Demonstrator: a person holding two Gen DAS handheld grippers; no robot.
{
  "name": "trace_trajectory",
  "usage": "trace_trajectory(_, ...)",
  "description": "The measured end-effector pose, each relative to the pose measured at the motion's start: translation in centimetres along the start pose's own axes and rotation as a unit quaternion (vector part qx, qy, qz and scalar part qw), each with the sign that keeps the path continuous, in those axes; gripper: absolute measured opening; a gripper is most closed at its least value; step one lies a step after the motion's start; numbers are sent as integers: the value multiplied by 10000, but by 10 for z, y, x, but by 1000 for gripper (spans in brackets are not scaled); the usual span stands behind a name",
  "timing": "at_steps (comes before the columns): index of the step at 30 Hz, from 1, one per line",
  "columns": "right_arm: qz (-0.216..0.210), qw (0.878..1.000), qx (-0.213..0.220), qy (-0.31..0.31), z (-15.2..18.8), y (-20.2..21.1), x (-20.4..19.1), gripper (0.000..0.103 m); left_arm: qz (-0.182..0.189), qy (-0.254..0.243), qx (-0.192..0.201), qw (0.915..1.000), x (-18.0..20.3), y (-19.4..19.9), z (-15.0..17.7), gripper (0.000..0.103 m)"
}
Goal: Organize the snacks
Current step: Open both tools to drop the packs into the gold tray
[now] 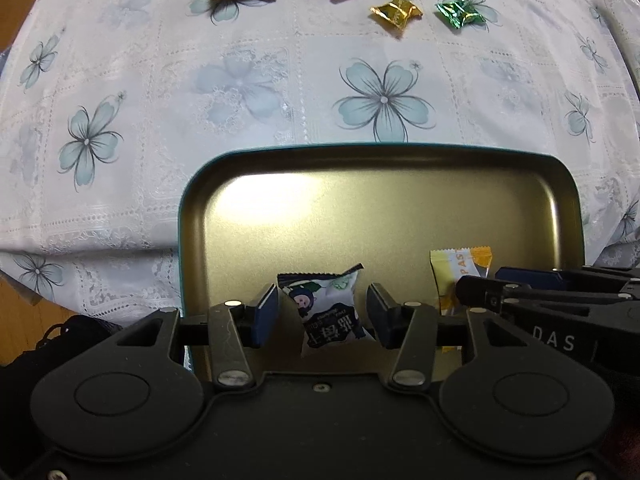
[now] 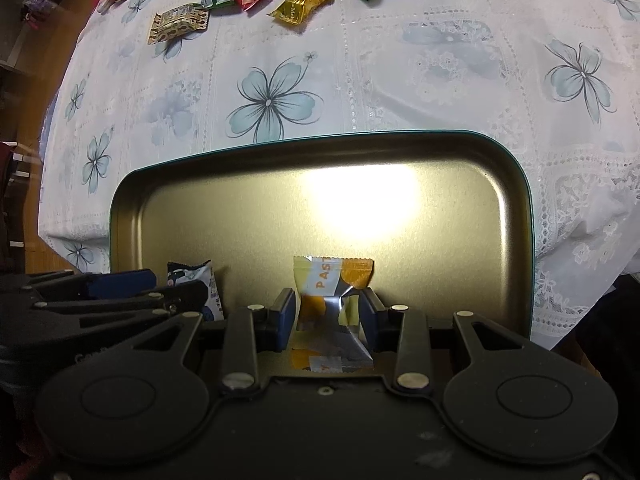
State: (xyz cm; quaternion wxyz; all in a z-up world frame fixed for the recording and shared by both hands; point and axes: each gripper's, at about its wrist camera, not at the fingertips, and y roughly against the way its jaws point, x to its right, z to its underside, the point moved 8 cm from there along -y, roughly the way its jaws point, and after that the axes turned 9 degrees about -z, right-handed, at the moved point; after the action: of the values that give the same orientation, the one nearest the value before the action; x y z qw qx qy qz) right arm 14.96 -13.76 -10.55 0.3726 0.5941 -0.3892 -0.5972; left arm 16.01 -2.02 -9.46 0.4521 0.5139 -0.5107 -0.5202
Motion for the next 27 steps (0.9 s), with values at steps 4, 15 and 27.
trace_trajectory(4,-11,10000,8,10,-1,1,0,38,-201,111,273,9994,-11,7,-8,57)
trace_trajectory(15,-51,10000,-6,46,-4,1,-5,41,-240,212,239,9992,-17,0,-11,56)
trace_trajectory(27,459,9926,941,619,-47,44,-11,63,-530,447,566,9960,-28,4,-31,56)
